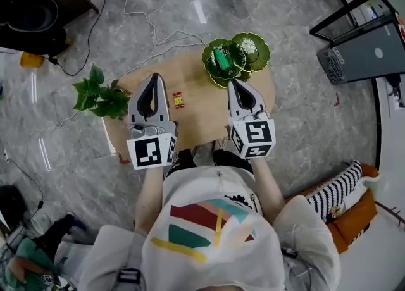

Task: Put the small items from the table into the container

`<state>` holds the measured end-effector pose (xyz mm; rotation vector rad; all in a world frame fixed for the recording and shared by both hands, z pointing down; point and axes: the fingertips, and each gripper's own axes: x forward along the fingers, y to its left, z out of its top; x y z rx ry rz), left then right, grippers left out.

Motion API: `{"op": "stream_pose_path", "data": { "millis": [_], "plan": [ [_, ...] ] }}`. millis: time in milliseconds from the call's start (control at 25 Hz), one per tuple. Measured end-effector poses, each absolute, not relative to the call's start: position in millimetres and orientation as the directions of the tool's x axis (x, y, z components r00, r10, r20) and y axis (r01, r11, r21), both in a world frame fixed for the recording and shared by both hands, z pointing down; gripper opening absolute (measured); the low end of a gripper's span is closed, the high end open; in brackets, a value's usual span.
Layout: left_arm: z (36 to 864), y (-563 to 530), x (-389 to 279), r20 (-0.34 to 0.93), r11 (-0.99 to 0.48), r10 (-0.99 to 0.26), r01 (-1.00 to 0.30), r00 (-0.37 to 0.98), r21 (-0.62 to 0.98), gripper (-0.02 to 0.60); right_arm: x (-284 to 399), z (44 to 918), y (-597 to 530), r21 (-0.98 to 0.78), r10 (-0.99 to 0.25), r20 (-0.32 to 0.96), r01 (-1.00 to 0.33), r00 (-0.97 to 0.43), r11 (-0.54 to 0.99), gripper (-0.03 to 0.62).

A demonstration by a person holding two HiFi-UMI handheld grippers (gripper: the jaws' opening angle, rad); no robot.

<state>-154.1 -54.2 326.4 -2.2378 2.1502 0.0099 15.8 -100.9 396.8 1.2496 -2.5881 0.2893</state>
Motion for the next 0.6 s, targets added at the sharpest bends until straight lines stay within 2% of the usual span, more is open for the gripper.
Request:
{"op": "stream_pose_path", "data": {
  "millis": [280,480,520,600],
  "plan": [
    [329,-44,-169,-0.039,-0.001,-0.999,-1.0,0.001,-0.008,0.006,-6,409,-92,-0.089,-0.69,0.337,-0.751,-0.641,0.654,0.014],
    [343,-32,-187,-0.011,0.031,-0.999,-1.0,-0.031,-0.001,0.006,-39,440,-83,-0.219,-0.591,0.394,-0.696,-0.704,0.684,0.02],
    [348,-30,-192,-0.001,0.035,-0.999,-0.999,-0.035,-0.004,0.006,-48,450,-81,-0.254,-0.569,0.407,-0.687,-0.715,0.681,0.038],
    [361,-26,-204,0.022,0.046,-0.999,-0.999,-0.046,-0.009,0.006,-67,480,-80,-0.339,-0.519,0.44,-0.671,-0.733,0.66,0.148]
  ]
}}
